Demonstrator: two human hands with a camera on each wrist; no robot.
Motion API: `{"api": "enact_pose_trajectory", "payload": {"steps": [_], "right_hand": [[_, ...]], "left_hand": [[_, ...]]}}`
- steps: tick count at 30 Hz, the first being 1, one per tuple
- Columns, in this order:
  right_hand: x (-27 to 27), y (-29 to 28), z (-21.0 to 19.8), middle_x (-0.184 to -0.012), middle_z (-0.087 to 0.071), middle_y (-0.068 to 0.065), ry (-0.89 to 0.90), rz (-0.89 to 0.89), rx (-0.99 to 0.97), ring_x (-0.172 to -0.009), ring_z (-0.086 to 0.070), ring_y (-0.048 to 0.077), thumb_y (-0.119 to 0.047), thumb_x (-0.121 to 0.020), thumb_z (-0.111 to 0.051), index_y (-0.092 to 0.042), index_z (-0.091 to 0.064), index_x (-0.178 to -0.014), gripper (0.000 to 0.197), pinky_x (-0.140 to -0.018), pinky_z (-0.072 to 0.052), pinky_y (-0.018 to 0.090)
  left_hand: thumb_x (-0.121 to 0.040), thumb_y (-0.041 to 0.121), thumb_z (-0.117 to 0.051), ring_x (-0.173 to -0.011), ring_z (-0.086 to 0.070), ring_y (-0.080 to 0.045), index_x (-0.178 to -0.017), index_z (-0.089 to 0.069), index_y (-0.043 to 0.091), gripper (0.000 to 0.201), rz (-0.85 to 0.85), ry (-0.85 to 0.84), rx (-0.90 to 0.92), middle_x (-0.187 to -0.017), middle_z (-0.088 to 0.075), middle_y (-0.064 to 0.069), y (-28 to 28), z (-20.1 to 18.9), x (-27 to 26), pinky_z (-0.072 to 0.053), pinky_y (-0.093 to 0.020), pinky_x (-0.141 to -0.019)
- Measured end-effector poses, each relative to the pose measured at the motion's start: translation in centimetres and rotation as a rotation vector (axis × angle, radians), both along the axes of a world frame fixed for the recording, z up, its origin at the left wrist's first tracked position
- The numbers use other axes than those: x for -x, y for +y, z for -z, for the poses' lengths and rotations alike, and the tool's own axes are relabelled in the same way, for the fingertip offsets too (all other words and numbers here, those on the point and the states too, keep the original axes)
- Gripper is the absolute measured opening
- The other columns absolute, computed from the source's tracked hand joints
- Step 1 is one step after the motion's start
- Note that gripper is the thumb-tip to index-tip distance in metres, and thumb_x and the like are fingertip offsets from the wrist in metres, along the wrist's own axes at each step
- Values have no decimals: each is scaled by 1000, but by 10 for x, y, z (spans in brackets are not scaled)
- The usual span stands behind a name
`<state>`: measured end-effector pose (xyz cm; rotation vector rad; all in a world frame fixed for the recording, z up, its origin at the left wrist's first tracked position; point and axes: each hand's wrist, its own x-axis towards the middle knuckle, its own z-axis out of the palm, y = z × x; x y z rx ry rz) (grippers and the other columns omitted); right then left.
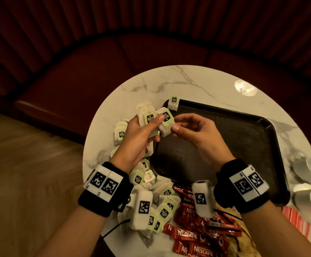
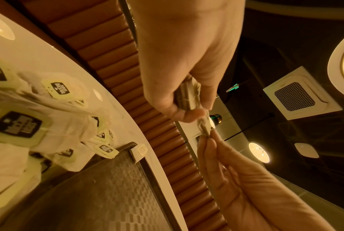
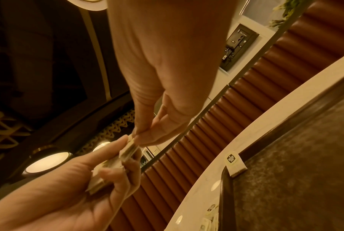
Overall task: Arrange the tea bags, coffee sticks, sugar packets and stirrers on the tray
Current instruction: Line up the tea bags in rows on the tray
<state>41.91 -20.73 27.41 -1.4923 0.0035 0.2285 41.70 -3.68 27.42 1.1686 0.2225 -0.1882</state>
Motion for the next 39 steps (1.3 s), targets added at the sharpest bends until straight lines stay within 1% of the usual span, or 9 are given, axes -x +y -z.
{"api": "enact_pose_trajectory", "payload": {"steps": [8,11,15,18,21,24,29,35,39], "right_hand": [[9,-3,-4,-95,-76,8,20,41,-43,-87,-72,15,-6,-84,-70,-8,-74,-99,16,-78,-55,18],[8,-5,-3,-97,-76,11,32,90,-103,-90,-72,16,-7,-83,-70,-8,-74,-99,17,-80,-56,19],[8,-3,-2,-97,-76,11,49,129,-190,-89,-71,15,-14,-76,-73,-14,-79,-92,17,-81,-56,19],[12,1,0,-95,-76,9,29,140,-248,-84,-71,14,-11,-77,-71,-13,-77,-94,18,-77,-57,20],[17,4,0,-87,-75,8,-47,199,-209,-76,-71,16,-7,-79,-71,-8,-72,-94,16,-71,-58,22],[20,5,-1,-82,-74,7,-117,257,-149,-73,-71,16,-4,-79,-72,-7,-70,-91,12,-68,-58,23],[23,3,-4,-82,-73,2,-198,284,-89,-77,-69,16,1,-83,-70,-8,-70,-89,11,-70,-57,24],[30,3,-4,-89,-73,2,-272,206,-4,-83,-70,16,2,-84,-70,-9,-68,-95,16,-73,-57,25],[34,0,1,-98,-72,4,-310,127,139,-92,-69,22,-7,-85,-73,-21,-68,-99,20,-79,-57,41]], "left_hand": [[-89,7,-65,-65,-60,-13,-94,-66,8,5,-70,-46,44,-82,-69,-7,-7,-1,0,-40,-19,-45],[-81,17,-71,-62,-59,-11,-92,-65,10,14,-28,-21,68,-83,-69,-8,-11,-2,0,-37,-19,-42],[-86,15,-68,-61,-52,-10,-107,-63,-8,32,31,-27,21,-88,-60,-19,-16,3,3,-33,-18,-39],[-89,10,-65,-60,-50,-10,-106,-63,-11,27,-1,-50,3,-87,-55,-20,-15,5,4,-33,-18,-39],[-89,10,-65,-59,-50,-13,-96,-65,-5,16,-9,-72,-16,-85,-55,-20,-15,5,4,-35,-20,-39],[-89,11,-66,-59,-48,-21,-99,-60,-14,28,-22,-98,-32,-85,-56,-23,-17,5,4,-36,-21,-39],[-89,10,-67,-52,-46,-18,-98,-59,-15,28,-64,-123,-38,-71,-54,-14,-21,3,5,-37,-22,-40],[-89,11,-67,-52,-51,-15,-101,-61,-14,28,-102,-120,-12,-73,-59,-11,-22,1,9,-41,-22,-42],[-87,9,-66,-57,-55,-12,-99,-64,-4,17,-77,-102,48,-73,-61,-8,-24,-2,11,-43,-20,-42]]}}
